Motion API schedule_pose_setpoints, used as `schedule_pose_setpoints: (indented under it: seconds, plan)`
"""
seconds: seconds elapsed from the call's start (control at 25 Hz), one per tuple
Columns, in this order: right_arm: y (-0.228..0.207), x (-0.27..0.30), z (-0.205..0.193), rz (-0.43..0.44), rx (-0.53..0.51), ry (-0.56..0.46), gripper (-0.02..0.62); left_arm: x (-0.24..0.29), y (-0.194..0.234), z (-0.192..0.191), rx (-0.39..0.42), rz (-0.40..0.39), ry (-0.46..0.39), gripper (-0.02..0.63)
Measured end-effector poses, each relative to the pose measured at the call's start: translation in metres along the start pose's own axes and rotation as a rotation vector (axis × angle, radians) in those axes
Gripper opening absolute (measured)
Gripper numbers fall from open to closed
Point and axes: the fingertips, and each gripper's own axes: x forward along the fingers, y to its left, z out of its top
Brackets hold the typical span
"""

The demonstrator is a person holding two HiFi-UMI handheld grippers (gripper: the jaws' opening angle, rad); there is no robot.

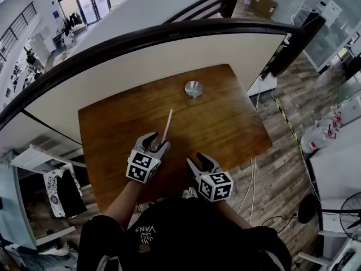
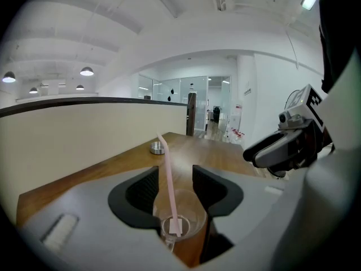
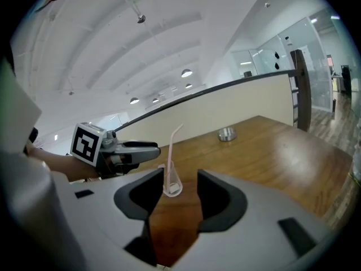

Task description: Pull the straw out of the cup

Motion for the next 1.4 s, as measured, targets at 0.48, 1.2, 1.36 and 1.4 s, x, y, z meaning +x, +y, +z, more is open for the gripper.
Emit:
schedule_pose_setpoints:
  seconds: [0.48,1.2,1.36,1.4]
  plan:
    - [-0.022,-0.001,0.001,-0.014,0.028,-0.002,0.193,0.045,0.003,-0.005,0.035,-0.033,0.144,0.173]
    - [-0.014,-0.012,-0.011,-0.072,0.087,-0.027,0.189,0.039,0.005,-0.001,0.038,-0.052,0.087,0.034]
    - [-0.005,-0.016,-0.015,-0.085,0.098,-0.04,0.187,0.025,0.01,0.009,0.033,-0.034,0.016,0.034]
    - [-0.002,-0.017,-0.015,-0.086,0.101,-0.043,0.187,0.021,0.01,0.012,0.032,-0.031,-0.001,0.034]
